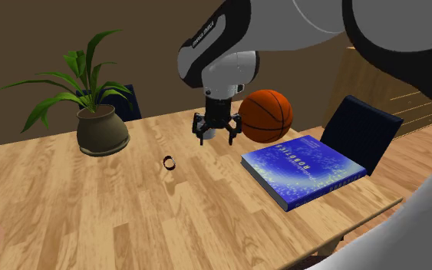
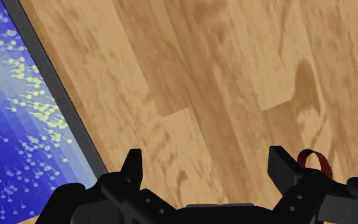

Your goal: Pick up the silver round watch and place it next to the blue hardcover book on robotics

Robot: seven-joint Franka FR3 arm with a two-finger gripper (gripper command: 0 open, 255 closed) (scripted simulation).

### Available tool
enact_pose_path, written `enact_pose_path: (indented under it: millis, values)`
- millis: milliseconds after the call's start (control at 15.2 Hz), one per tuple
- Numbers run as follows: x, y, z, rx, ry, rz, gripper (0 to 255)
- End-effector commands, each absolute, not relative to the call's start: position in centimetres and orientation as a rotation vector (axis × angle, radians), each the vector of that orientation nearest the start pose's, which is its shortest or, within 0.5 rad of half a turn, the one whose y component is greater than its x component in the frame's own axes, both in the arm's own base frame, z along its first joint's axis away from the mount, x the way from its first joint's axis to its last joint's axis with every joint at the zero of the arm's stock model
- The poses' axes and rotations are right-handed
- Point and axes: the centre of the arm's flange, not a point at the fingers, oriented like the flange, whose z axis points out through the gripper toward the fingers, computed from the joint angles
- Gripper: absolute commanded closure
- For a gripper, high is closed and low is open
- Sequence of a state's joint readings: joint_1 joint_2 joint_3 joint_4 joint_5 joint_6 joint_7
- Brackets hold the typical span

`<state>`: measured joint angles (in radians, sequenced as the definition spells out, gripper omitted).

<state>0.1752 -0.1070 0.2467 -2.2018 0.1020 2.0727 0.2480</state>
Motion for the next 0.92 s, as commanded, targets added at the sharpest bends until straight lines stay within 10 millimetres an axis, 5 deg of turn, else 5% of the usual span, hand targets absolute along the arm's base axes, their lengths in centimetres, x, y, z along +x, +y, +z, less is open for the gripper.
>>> enact_pose_path:
  millis: [0,858]
  values:
    - [47.2,23.6,41.2,-3.076,-0.215,0.077,0]
    - [52.8,36.8,34.0,-3.032,-0.377,0.131,0]
